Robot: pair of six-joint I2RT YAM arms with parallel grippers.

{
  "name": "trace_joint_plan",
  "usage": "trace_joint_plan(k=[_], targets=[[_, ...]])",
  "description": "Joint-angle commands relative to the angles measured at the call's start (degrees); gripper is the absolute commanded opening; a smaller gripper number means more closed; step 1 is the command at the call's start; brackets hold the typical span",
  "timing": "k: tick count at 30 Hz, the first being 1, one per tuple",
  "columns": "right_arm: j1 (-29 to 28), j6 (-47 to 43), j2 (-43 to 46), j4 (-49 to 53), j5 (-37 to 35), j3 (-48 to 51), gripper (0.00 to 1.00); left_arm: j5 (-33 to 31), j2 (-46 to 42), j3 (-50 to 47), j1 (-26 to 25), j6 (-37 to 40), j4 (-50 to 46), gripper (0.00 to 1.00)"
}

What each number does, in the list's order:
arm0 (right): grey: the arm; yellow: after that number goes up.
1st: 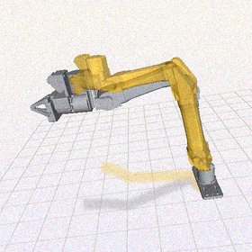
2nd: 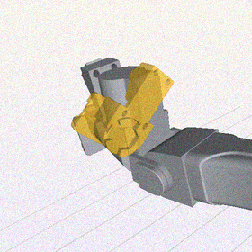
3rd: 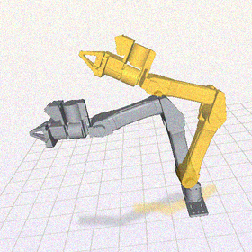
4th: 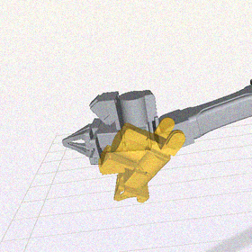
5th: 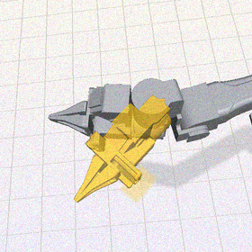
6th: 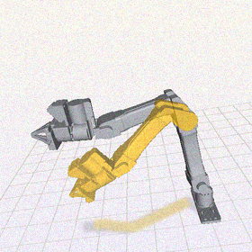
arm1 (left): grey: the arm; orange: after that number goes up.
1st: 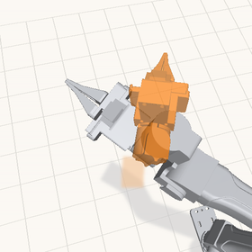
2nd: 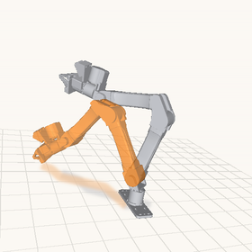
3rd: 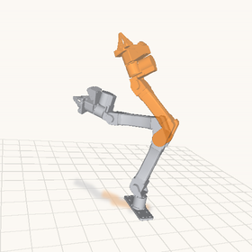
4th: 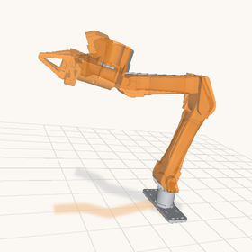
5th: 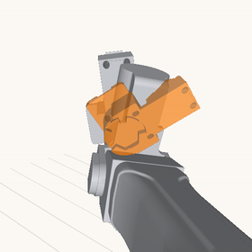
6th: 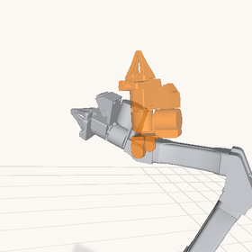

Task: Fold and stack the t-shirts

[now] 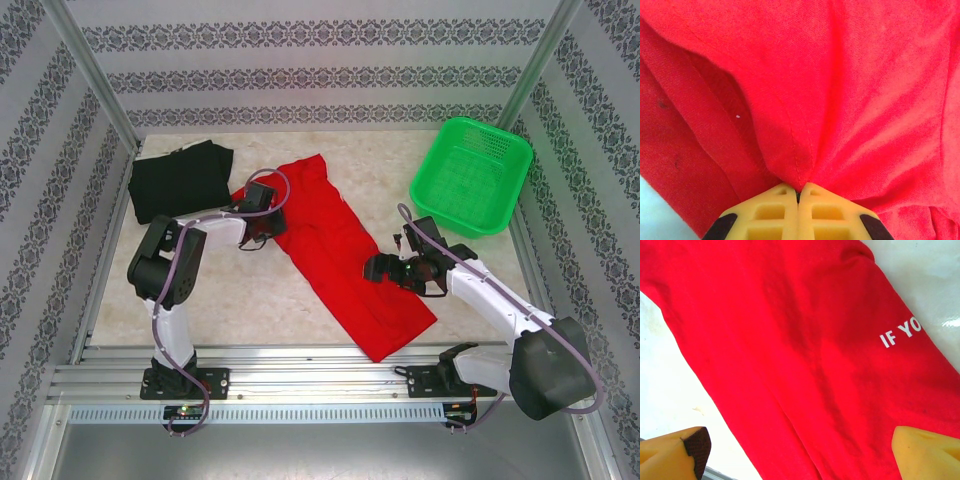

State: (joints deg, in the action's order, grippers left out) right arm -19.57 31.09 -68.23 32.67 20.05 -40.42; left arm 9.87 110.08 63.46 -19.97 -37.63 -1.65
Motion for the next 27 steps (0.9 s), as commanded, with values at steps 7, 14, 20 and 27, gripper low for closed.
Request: trace_joint_plan(k=[7, 14, 20, 27], targets=[[0.7, -0.1, 0.7, -0.8, -0.4, 1.1, 0.93, -1.4, -7.2, -2.9, -1.5, 5.0, -0.2, 0.00], [0.8, 0.3, -0.3, -1.0, -1.1, 1.0, 0.94, 0.3, -9.9, -6.7, -1.6, 6.3, 1.8, 0.00], [0.8, 0.3, -2.3, -1.3, -1.1, -0.2, 0.93, 1.1, -10.5, -10.0, -1.5, 5.0, 2.3, 0.00], [0.8, -0.1, -3.1, -1.0, -0.7, -1.0, 0.93, 0.6, -8.5, -5.8, -1.4, 3.8, -0.4, 0.50]])
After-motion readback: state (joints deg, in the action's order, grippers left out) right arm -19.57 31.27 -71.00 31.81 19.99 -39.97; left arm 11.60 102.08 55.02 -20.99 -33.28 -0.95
